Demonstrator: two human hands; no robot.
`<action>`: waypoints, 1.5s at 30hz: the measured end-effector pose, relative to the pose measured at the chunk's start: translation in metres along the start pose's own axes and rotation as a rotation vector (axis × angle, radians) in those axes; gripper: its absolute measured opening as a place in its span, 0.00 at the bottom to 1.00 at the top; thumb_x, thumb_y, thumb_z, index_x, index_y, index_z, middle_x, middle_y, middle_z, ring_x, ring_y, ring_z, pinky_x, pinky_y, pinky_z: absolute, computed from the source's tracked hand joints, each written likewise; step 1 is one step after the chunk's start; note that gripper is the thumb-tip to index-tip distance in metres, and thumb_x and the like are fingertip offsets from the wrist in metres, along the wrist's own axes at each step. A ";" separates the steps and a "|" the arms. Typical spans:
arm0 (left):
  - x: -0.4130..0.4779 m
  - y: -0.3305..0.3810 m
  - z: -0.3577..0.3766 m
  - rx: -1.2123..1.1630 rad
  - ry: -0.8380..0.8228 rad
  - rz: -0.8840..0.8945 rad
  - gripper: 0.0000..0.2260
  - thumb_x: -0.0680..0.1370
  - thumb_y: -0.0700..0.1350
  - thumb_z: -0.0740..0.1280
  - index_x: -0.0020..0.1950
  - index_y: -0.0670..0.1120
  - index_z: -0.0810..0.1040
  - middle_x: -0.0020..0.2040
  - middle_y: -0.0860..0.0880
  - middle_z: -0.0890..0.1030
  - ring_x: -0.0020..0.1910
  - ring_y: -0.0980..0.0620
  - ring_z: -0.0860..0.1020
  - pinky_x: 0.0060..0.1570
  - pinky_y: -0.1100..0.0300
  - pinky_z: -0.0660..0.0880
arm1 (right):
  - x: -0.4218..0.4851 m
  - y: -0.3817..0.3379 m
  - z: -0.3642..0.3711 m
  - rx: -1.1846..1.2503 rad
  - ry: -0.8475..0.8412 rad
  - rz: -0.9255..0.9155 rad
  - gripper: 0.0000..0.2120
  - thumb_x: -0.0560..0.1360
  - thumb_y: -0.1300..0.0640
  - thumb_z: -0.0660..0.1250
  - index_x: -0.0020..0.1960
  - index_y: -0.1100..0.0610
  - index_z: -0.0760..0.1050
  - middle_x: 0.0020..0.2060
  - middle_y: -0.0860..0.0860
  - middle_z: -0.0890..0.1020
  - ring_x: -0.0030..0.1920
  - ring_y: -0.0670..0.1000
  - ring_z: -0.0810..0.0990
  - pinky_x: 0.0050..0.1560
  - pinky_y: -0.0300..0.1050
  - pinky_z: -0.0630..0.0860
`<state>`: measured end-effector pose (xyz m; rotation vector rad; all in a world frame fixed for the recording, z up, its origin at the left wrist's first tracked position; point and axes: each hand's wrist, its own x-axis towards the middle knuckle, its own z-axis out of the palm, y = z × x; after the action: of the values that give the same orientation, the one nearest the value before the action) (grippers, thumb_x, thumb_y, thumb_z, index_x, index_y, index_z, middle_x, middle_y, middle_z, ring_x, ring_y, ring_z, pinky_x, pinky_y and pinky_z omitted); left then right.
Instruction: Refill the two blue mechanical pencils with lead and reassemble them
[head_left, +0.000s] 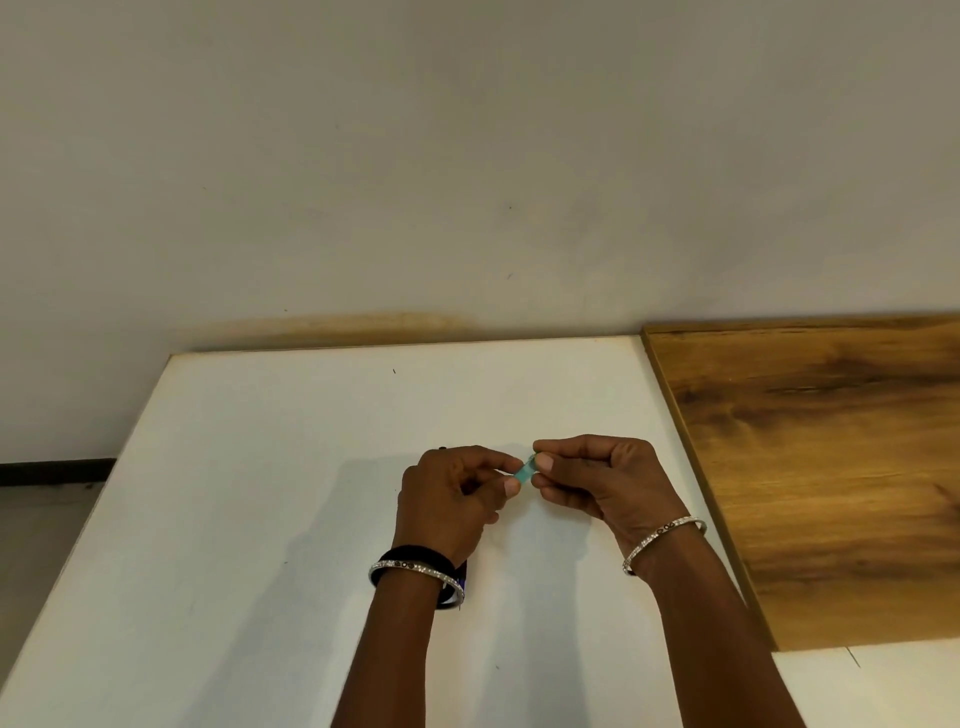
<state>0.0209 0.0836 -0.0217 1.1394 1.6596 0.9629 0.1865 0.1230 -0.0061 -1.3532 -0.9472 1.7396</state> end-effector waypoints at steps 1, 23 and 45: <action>0.000 0.001 0.001 -0.020 0.011 -0.016 0.05 0.70 0.42 0.75 0.45 0.50 0.86 0.34 0.49 0.85 0.34 0.54 0.83 0.38 0.56 0.83 | 0.000 0.001 0.002 0.018 -0.005 -0.001 0.10 0.69 0.68 0.73 0.50 0.65 0.82 0.44 0.63 0.85 0.43 0.58 0.86 0.45 0.45 0.83; 0.004 -0.009 -0.033 0.097 0.420 -0.101 0.03 0.73 0.49 0.72 0.41 0.51 0.82 0.35 0.52 0.84 0.35 0.55 0.82 0.37 0.65 0.75 | 0.015 0.029 0.043 -0.600 0.201 -0.077 0.07 0.66 0.60 0.77 0.42 0.57 0.81 0.30 0.53 0.85 0.30 0.50 0.84 0.38 0.40 0.81; 0.002 -0.020 -0.046 0.182 0.395 -0.098 0.01 0.73 0.48 0.72 0.42 0.52 0.83 0.36 0.53 0.83 0.37 0.55 0.80 0.34 0.66 0.72 | 0.020 0.037 0.047 -0.714 0.275 -0.161 0.05 0.67 0.55 0.76 0.41 0.53 0.81 0.32 0.52 0.84 0.34 0.52 0.84 0.46 0.50 0.82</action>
<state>-0.0286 0.0747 -0.0261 1.0169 2.1362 1.0379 0.1326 0.1182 -0.0392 -1.8301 -1.5427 1.0800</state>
